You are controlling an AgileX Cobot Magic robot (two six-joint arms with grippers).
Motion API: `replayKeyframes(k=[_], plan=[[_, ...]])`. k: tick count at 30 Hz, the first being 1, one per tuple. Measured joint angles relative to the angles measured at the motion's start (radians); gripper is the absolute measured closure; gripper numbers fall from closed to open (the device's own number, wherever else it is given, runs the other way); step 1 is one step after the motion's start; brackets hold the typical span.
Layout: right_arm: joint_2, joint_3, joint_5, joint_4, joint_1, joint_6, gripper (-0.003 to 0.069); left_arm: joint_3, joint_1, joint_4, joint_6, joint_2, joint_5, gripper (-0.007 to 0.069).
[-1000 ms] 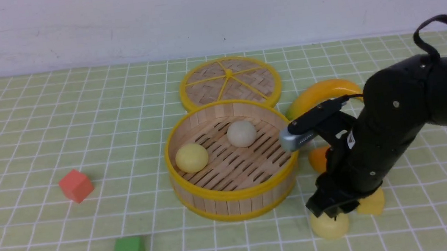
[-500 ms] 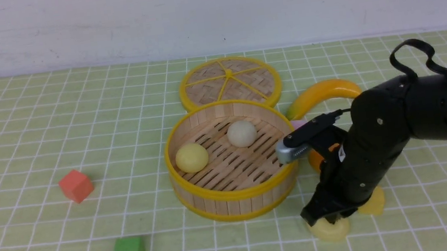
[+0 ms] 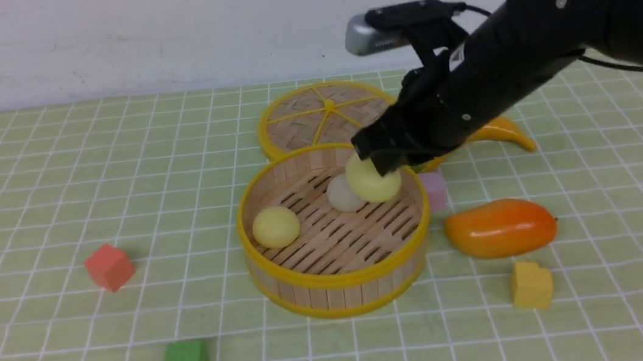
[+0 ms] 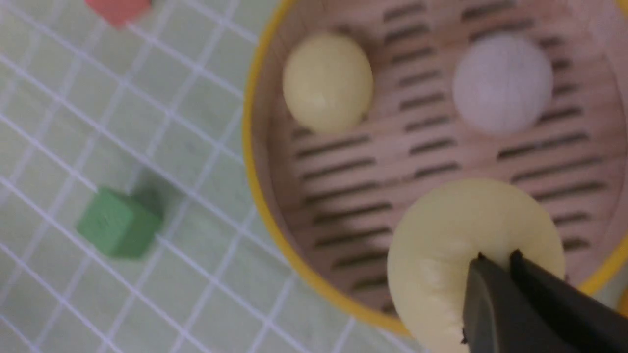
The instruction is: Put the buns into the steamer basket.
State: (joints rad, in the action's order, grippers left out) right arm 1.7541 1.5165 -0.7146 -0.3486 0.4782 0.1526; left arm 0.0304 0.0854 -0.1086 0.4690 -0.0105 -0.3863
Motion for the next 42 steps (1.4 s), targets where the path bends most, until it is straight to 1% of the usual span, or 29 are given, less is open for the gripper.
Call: replayKeyframes(k=[2,8,13,14,16,17,18,20,21,22,23,25,26,29,31,32,33,35,36,38,39,40,41,42], plan=[[0.033,0.006,0.042,-0.021,0.000,0.000,0.0662,0.000,0.000,0.000,0.000,0.000,0.000,0.0477],[0.171,0.006,0.047,-0.084,0.000,0.000,0.0641,0.000,0.000,0.000,0.000,0.000,0.000,0.0470],[0.240,0.006,0.083,-0.100,0.000,-0.013,0.0566,0.000,0.000,0.000,0.000,0.000,0.000,0.0463],[0.241,0.006,0.085,-0.100,0.000,-0.016,0.0560,0.000,0.000,0.000,0.000,0.000,0.000,0.0462],[0.242,0.006,0.099,-0.089,0.000,-0.062,0.0460,0.000,0.000,0.000,0.000,0.000,0.000,0.0460],[0.241,0.007,0.100,-0.087,0.000,-0.065,0.0442,0.000,0.000,0.000,0.000,0.000,0.000,0.0459],[0.236,0.009,0.098,-0.068,0.000,-0.098,0.0379,0.000,0.000,0.000,0.000,0.000,0.000,0.0460],[0.220,0.009,0.084,-0.028,0.000,-0.141,0.0286,0.000,0.000,0.000,0.000,0.000,0.000,0.0459],[0.217,0.009,0.080,-0.019,0.000,-0.153,0.0278,0.000,0.000,0.000,0.000,0.000,0.000,0.0458],[0.194,0.009,0.060,0.018,0.000,-0.187,0.0230,0.000,0.000,0.000,0.000,0.000,0.000,0.0455],[0.170,0.009,0.041,0.045,0.000,-0.214,0.0204,0.000,0.000,0.000,0.000,0.000,0.000,0.0453],[0.124,0.009,0.013,0.078,0.000,-0.244,0.0181,0.000,0.000,0.000,0.000,0.000,0.000,0.0452],[0.058,0.009,-0.040,0.124,0.000,-0.277,0.0172,0.000,0.000,0.000,0.000,0.000,0.000,0.0452],[-0.073,0.009,-0.133,0.185,0.000,-0.291,0.0186,0.000,0.000,0.000,0.000,0.000,0.000,0.0450],[-0.180,0.012,-0.233,0.227,0.000,-0.292,0.0226,0.000,0.000,0.000,0.000,0.000,0.000,0.0450],[-0.254,0.012,-0.304,0.246,0.000,-0.290,0.0269,0.000,0.000,0.000,0.000,0.000,0.000,0.0450],[-0.254,0.012,-0.304,0.246,0.000,-0.290,0.0269,0.000,0.000,0.000,0.000,0.000,0.000,0.0450],[-0.380,-0.022,-0.429,0.286,0.000,-0.284,0.0370,0.000,0.000,0.000,0.000,0.000,0.000,0.0450],[-0.401,-0.027,-0.444,0.291,0.000,-0.284,0.0379,0.000,0.000,0.000,0.000,0.000,0.000,0.0450],[-0.536,-0.122,-0.490,0.329,0.000,-0.271,0.0515,0.000,0.000,0.000,0.000,0.000,0.000,0.0447],[-0.582,-0.159,-0.491,0.338,0.000,-0.268,0.0557,0.000,0.000,0.000,0.000,0.000,0.000,0.0446],[-0.666,-0.228,-0.479,0.362,0.000,-0.263,0.0627,0.000,0.000,0.000,0.000,0.000,0.000,0.0444],[-0.725,-0.278,-0.467,0.377,0.000,-0.262,0.0653,0.000,0.000,0.000,0.000,0.000,0.000,0.0442],[-0.737,-0.288,-0.454,0.384,0.000,-0.262,0.0662,0.000,0.000,0.000,0.000,0.000,0.000,0.0442]])
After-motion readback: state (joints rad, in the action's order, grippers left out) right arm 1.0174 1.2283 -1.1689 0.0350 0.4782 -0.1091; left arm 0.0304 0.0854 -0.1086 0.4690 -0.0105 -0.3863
